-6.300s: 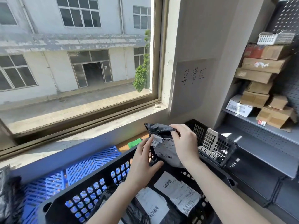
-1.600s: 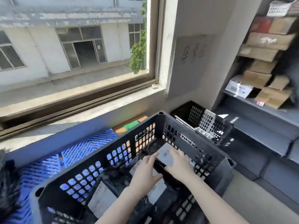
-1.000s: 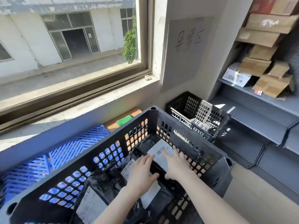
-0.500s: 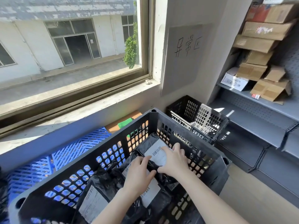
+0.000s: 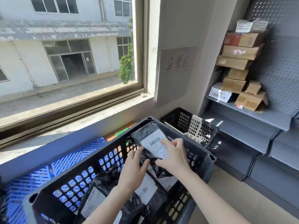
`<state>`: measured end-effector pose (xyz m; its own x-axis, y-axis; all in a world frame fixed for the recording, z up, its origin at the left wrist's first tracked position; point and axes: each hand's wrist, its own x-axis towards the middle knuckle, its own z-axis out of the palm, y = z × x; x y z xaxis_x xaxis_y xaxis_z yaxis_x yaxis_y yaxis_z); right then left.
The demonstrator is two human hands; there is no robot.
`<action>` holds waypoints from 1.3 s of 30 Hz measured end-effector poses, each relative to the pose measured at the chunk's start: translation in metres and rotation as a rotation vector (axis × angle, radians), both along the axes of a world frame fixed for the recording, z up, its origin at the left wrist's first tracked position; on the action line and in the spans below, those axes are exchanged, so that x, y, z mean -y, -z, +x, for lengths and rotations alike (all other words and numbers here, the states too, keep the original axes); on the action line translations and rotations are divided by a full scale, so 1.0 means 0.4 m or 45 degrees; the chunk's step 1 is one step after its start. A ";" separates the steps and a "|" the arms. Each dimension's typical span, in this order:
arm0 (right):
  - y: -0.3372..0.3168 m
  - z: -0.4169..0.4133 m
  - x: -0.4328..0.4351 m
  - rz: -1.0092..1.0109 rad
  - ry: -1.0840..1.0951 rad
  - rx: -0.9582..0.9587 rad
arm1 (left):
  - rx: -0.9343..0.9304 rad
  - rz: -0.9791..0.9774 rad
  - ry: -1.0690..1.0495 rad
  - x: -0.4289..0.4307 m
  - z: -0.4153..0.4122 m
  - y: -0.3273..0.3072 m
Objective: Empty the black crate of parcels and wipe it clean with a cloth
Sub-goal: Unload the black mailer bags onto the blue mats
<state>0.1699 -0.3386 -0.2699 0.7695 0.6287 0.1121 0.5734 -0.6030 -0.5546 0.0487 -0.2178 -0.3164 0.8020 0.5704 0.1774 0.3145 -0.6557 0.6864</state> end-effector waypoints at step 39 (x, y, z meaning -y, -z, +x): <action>0.083 -0.764 -0.863 -0.129 -0.556 -0.508 | 0.175 -0.452 -0.659 -0.626 -0.782 0.058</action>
<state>-0.1357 0.0064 -0.3030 0.4080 0.8886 -0.2096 0.5394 -0.4198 -0.7299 -0.2642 0.0325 -0.3394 0.3909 0.9204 -0.0116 0.4230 -0.1684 0.8904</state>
